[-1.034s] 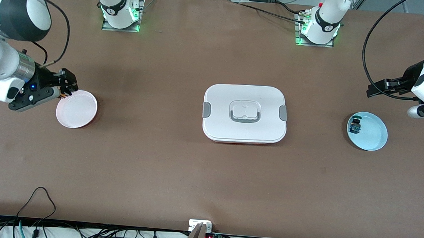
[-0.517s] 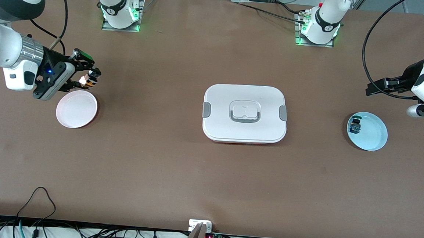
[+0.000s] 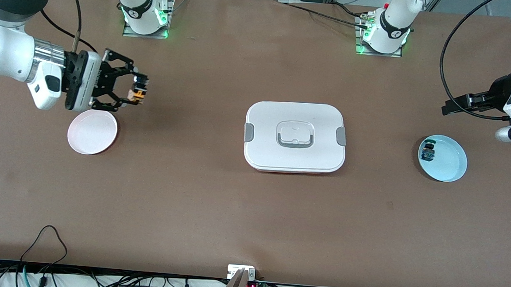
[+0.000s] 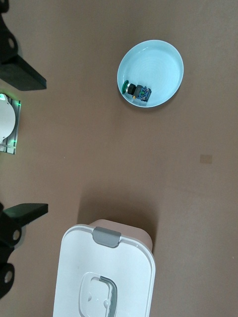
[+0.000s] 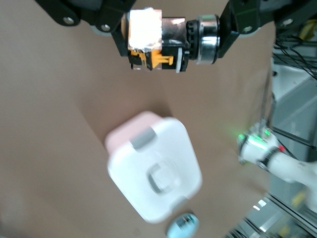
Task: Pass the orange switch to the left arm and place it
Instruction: 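Carry the switch over the box with the right gripper while the left gripper approaches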
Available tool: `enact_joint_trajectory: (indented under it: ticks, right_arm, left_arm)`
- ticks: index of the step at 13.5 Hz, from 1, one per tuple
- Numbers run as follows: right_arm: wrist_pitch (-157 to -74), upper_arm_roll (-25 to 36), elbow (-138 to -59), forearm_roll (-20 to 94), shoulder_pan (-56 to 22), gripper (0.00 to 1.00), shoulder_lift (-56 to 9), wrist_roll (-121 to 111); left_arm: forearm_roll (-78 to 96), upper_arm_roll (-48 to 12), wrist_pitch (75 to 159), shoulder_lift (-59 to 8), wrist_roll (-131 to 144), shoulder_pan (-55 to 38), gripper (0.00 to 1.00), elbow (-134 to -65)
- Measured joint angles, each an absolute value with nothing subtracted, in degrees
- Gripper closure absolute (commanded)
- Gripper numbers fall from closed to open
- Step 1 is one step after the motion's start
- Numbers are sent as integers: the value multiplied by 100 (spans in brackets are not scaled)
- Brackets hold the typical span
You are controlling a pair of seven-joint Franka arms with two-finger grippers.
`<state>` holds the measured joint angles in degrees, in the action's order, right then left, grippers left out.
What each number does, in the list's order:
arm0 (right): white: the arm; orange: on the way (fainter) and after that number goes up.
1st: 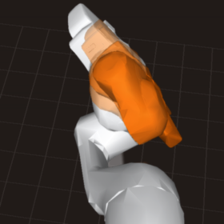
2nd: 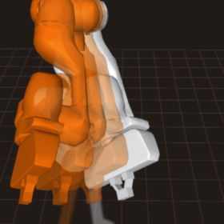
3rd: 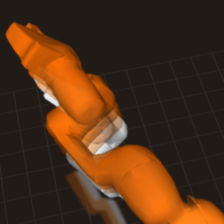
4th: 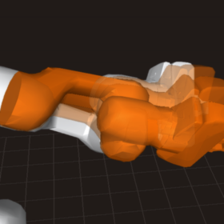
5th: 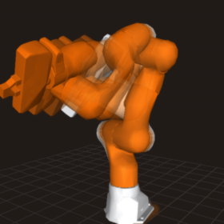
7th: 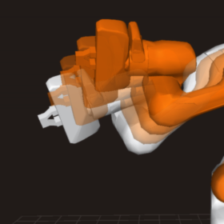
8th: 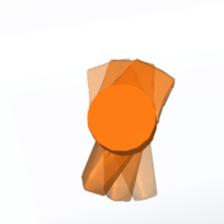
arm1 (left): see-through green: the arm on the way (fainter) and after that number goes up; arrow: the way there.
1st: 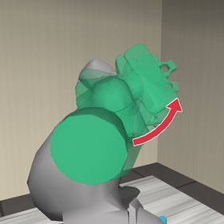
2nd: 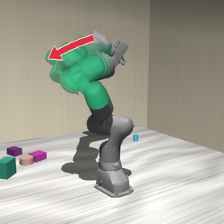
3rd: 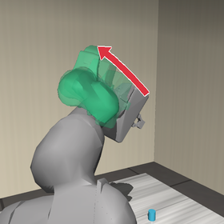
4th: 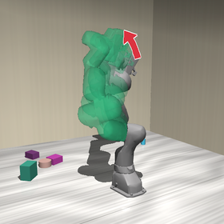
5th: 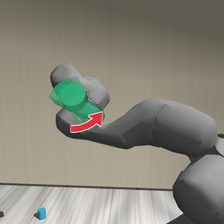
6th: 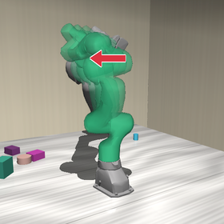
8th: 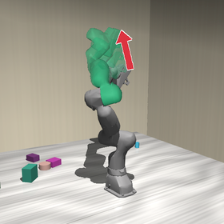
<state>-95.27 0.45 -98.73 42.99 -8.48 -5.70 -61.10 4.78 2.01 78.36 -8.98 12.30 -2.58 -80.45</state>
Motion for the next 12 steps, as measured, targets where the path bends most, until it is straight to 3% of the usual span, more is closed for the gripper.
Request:
enact_joint_trajectory:
  ticks: [7, 12]
  right_arm:
    - [-10303, 25, -9882, 6345, -1607, 95, -755, -6843]
    - [-11172, 21, -9900, 7959, -2232, 95, -1237, -8204]
  left_arm:
    - [930, 202, 7725, -898, 1237, -172, 0, -8046]
    - [3717, 229, 6732, -1243, 1234, 848, 0, -8103]
